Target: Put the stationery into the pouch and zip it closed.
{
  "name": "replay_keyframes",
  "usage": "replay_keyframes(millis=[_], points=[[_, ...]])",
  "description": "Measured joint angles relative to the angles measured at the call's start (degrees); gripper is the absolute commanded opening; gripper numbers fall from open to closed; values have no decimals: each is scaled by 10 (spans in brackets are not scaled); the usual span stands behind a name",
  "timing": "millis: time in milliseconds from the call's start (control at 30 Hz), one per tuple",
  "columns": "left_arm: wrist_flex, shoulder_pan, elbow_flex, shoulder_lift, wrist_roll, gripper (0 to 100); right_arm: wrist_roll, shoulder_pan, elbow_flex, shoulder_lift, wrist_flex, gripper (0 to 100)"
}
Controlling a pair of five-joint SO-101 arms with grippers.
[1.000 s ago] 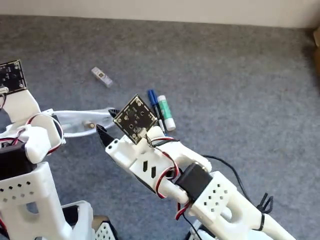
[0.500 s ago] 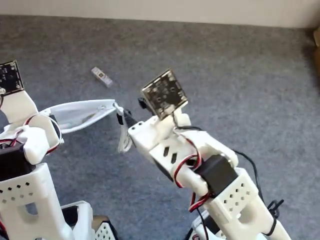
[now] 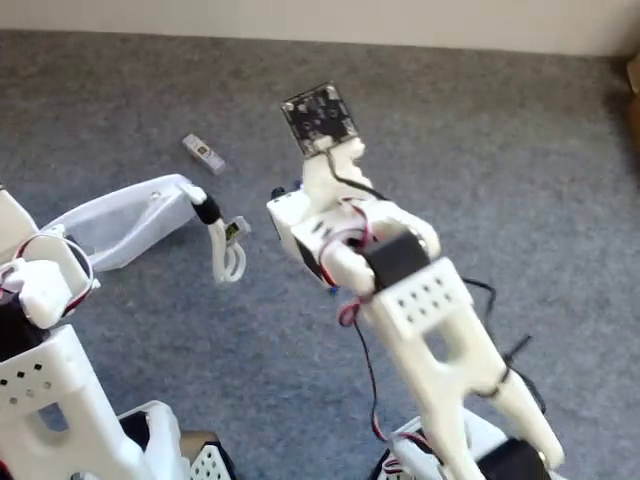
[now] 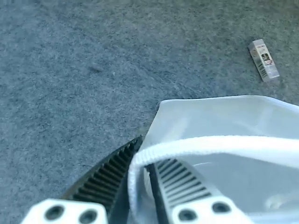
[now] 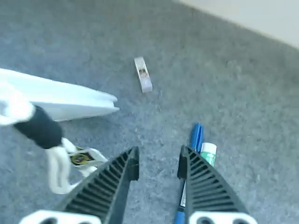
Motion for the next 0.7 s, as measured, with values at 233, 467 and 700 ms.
replay_keyframes(millis=[233,467,700], points=[[0,-11,1,0,0,7,0,0,-40,113,0,135],[0,-15,1,0,0,7,0,0,-111,250,0,135],[0,-15,1,0,0,7,0,0,-203,404,0,135]])
